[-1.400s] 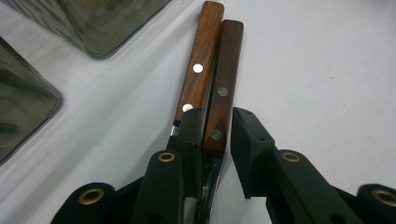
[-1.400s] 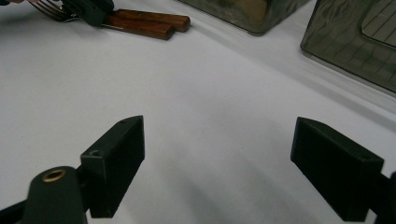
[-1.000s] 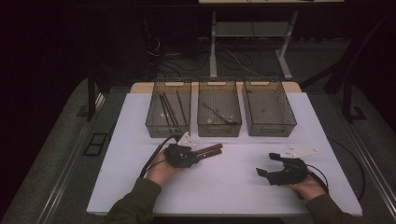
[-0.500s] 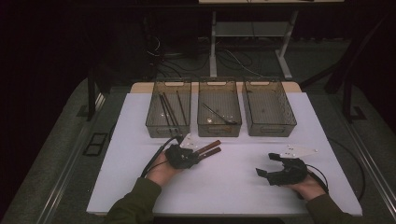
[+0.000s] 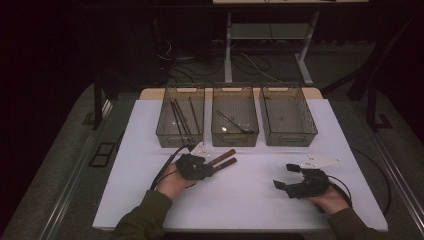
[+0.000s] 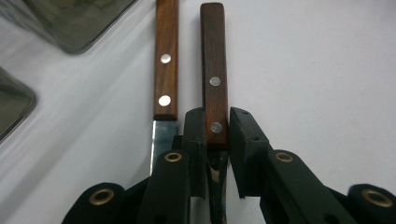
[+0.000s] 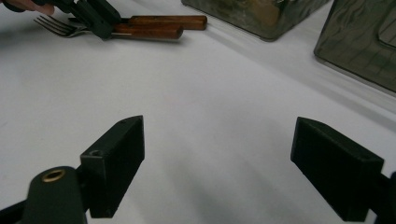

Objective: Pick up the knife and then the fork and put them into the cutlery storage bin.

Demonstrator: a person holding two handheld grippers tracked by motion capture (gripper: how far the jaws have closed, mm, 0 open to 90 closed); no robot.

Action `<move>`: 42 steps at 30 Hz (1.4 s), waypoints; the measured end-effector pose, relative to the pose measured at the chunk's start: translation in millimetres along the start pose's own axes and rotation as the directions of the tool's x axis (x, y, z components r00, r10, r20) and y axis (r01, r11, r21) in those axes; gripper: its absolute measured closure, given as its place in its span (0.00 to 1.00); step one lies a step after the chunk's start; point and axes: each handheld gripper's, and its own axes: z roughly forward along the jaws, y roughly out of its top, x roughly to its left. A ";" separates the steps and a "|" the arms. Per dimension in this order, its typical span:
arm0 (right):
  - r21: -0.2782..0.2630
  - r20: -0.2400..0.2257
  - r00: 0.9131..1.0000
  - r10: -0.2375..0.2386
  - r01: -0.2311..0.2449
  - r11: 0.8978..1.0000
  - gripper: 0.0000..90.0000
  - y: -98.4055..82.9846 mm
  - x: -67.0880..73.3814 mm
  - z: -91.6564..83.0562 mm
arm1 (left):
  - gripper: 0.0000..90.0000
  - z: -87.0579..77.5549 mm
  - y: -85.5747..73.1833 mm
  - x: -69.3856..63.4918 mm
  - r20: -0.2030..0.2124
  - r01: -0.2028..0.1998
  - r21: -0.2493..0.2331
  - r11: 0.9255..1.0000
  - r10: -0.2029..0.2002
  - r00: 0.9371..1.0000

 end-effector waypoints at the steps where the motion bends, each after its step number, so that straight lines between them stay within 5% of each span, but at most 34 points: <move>1: 0.002 -0.006 1.000 0.003 -0.003 1.000 0.19 0.5 -0.1 -0.3 | 0.86 -1.4 1.3 -0.6 0.007 -0.006 -0.002 1.000 0.006 1.000; 12: -0.021 -0.113 0.992 -0.063 0.061 0.998 0.16 23.4 5.4 -5.2 | 0.86 -9.6 17.5 -19.4 0.098 -0.025 -0.049 0.998 0.030 0.995; 19: -0.027 -0.213 0.959 -0.189 0.187 0.982 0.16 57.2 15.4 -5.3 | 0.86 -14.1 33.0 -35.8 0.154 -0.080 -0.078 0.994 0.091 0.984; 23: -0.012 -0.282 0.927 -0.246 0.253 0.967 0.16 73.6 22.4 2.9 | 0.86 -13.0 41.4 -45.7 0.190 -0.106 -0.079 0.991 0.119 0.975; 27: 0.020 -0.358 0.887 -0.292 0.320 0.947 0.19 83.2 31.7 14.8 | 0.86 -10.2 51.4 -53.5 0.235 -0.173 -0.061 0.983 0.183 0.955; 32: 0.063 -0.445 0.831 -0.335 0.403 0.913 0.42 87.3 37.6 29.2 | 0.86 -7.0 60.3 -60.1 0.258 -0.225 -0.052 0.973 0.230 0.938; 34: 0.079 -0.464 0.808 -0.364 0.447 0.891 0.52 87.1 36.9 33.3 | 0.86 -5.9 62.2 -61.0 0.266 -0.235 -0.052 0.971 0.240 0.934; 38: 0.108 -0.491 0.786 -0.376 0.483 0.869 0.68 84.8 38.1 38.4 | 0.86 -3.4 64.2 -63.3 0.281 -0.252 -0.052 0.966 0.257 0.925; 42: 0.115 -0.526 0.769 -0.364 0.488 0.865 0.78 83.4 40.0 39.5 | 0.86 -3.4 66.1 -67.2 0.293 -0.291 -0.046 0.956 0.292 0.910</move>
